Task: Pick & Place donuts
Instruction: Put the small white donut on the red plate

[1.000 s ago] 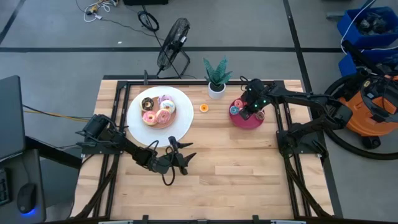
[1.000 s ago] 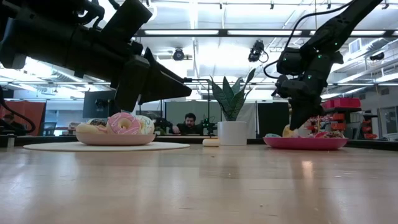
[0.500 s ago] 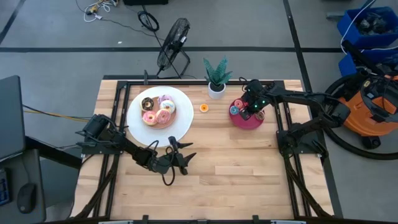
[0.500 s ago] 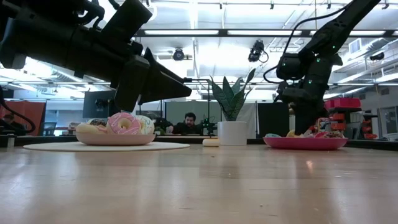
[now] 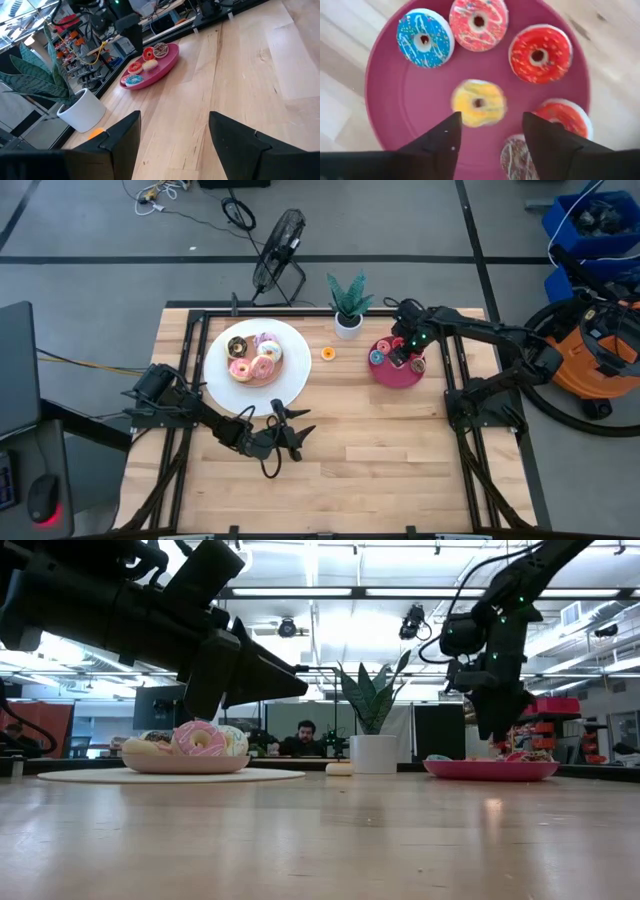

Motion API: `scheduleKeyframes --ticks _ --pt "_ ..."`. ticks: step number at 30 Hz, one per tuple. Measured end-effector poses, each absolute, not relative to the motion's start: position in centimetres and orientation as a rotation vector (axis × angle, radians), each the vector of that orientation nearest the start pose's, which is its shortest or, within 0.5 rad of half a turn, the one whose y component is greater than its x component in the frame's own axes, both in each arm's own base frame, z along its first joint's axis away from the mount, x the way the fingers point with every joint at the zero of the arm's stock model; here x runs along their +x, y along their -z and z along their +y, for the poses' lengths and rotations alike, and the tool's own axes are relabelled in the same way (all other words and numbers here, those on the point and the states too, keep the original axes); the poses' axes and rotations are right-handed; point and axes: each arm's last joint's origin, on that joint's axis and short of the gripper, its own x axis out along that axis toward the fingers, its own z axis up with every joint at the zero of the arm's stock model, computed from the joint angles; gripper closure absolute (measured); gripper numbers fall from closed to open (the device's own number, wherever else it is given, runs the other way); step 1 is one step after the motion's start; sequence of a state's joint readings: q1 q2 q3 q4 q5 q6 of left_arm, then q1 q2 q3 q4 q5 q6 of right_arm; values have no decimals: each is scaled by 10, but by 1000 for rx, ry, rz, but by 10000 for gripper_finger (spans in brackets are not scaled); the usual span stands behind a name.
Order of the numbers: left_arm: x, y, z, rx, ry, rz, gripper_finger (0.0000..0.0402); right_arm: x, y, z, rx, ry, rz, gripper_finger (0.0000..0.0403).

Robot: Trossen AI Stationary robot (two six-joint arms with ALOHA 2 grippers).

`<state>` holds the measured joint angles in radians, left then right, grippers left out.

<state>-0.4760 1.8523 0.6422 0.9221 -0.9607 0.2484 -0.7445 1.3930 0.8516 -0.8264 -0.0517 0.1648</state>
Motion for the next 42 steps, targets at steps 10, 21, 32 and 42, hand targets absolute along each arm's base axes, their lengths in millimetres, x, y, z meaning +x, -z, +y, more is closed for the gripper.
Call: scheduleKeyframes --ticks 10,21,32,42 --pt "292 -123 -122 453 -454 305 164 207 -208 -131 467 617 1174 173" --pt "311 -111 -63 460 -398 454 206 249 -169 -8 153 193 955 220" --pt "332 -121 25 466 -278 437 209 217 -135 68 111 281 746 247" --pt "382 -137 73 413 -360 621 206 217 -139 79 79 283 660 250"
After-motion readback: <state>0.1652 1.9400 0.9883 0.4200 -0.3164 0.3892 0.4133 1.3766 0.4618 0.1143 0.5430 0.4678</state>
